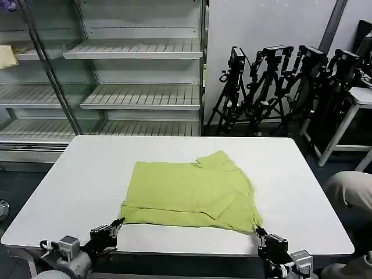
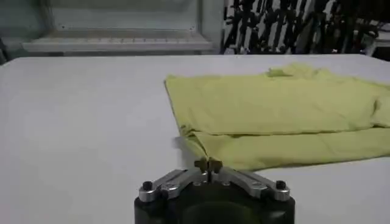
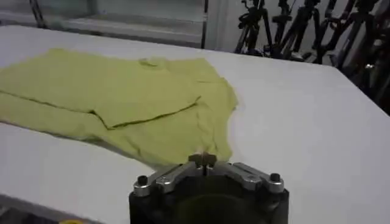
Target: Fold and organize the clothes.
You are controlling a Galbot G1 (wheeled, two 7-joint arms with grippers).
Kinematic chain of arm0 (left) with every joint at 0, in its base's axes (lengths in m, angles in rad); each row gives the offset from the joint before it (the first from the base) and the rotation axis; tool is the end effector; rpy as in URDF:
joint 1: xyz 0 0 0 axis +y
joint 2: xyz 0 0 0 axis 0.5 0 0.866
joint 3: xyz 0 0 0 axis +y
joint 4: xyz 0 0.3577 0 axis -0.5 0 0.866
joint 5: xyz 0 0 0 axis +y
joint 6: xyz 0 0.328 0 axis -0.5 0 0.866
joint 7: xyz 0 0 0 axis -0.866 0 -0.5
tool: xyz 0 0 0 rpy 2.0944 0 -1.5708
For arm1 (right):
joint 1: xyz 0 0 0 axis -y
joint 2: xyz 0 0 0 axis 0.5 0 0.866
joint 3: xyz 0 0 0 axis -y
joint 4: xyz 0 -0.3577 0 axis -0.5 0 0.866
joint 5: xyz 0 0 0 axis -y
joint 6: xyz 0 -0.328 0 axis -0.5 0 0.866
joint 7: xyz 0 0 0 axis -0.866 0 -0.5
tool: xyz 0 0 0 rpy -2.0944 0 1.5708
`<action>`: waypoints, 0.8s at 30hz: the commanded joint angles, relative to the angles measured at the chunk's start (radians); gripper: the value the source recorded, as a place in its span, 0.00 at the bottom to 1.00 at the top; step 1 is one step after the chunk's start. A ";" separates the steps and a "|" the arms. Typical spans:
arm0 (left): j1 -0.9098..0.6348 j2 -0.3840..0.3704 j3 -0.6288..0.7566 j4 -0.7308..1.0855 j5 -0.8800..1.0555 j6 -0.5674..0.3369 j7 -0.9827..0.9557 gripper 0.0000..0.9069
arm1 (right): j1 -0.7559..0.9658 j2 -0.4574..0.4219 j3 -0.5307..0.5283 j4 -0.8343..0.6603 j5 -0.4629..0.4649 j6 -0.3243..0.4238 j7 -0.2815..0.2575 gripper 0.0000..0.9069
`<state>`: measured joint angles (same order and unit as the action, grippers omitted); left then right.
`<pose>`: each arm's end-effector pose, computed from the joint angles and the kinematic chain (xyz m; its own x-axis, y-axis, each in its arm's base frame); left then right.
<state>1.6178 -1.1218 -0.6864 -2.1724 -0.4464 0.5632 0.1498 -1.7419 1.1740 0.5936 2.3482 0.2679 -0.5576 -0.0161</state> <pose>0.1511 0.1142 -0.2586 -0.8317 0.2456 0.4980 0.2516 0.9662 -0.0564 0.1078 -0.0644 -0.2349 -0.8604 -0.1718 0.4797 -0.2342 0.9695 -0.0727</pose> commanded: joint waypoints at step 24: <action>-0.207 0.088 0.013 -0.056 -0.006 -0.019 -0.019 1.00 | 0.356 -0.026 -0.052 -0.012 0.164 -0.022 0.107 1.00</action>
<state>1.6188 -1.0751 -0.7555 -2.2578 -0.4500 0.5403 0.1526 -1.6765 1.1554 0.6085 2.4137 0.3521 -0.5654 0.0133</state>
